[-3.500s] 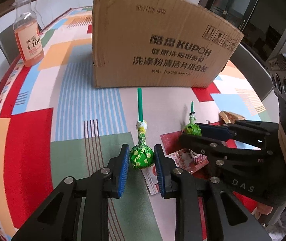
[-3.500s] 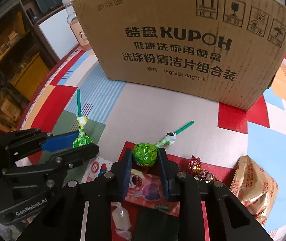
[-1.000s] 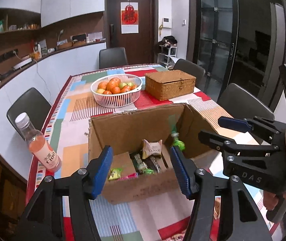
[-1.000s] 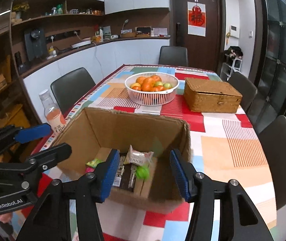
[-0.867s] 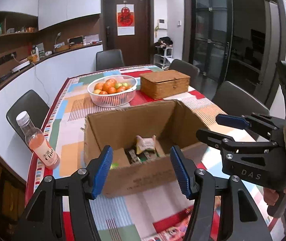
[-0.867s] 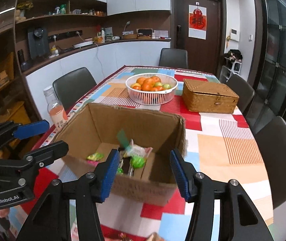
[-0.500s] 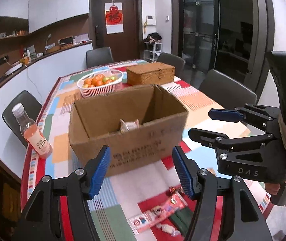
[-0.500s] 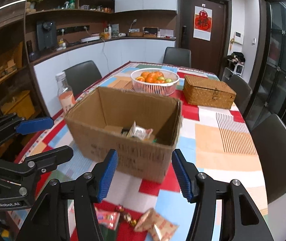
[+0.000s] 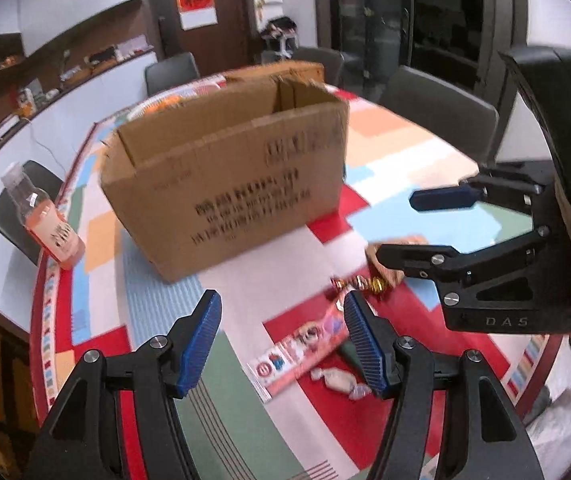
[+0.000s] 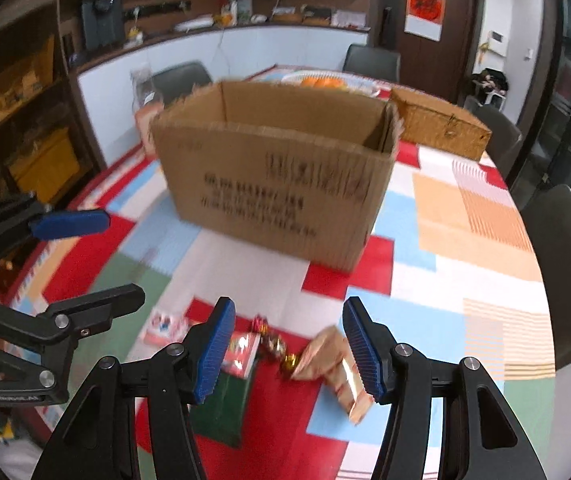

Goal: Organize snacks
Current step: 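Grasp the pink Lotso lollipop pack with the left tool while the right grasps wrapped chocolates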

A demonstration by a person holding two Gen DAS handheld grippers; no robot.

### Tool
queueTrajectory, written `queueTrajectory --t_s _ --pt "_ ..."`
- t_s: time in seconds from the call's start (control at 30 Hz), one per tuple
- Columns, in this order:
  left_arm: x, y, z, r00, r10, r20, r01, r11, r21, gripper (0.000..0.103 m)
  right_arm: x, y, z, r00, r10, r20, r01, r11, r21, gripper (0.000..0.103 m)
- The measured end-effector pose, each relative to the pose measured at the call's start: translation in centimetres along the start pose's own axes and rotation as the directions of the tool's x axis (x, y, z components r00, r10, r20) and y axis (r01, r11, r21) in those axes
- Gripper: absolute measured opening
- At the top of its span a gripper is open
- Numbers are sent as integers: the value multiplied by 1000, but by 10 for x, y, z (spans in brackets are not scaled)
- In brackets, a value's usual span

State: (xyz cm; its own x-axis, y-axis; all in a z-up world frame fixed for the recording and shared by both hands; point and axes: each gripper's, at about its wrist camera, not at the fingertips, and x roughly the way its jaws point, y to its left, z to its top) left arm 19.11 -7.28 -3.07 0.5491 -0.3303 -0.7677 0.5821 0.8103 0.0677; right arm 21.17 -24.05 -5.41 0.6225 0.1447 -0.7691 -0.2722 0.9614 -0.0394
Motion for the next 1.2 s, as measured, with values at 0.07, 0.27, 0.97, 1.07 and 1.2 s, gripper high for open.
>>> queueTrajectory --t_s 0.07,0.27,0.97,1.07,1.2 --pt "9 -2 -5 999 -21 -32 21 1000 12 63 5 4 -3 1000 -3 -25 2 1000 -28 57" --pt "42 -7 -17 982 -115 -148 121 992 36 63 20 9 -10 995 -21 -94 11 995 -100 57" --pt "105 -7 -16 949 -198 -247 209 978 19 66 66 7 -15 975 -2 -224 -44 979 -201 46" --pt "107 -3 -15 940 -237 -245 241 970 -13 59 73 8 -13 970 16 -241 -67 976 -205 45" --pt "106 3 -16 931 -274 -241 271 961 -45 49 84 6 -12 961 37 -273 -91 977 -191 39"
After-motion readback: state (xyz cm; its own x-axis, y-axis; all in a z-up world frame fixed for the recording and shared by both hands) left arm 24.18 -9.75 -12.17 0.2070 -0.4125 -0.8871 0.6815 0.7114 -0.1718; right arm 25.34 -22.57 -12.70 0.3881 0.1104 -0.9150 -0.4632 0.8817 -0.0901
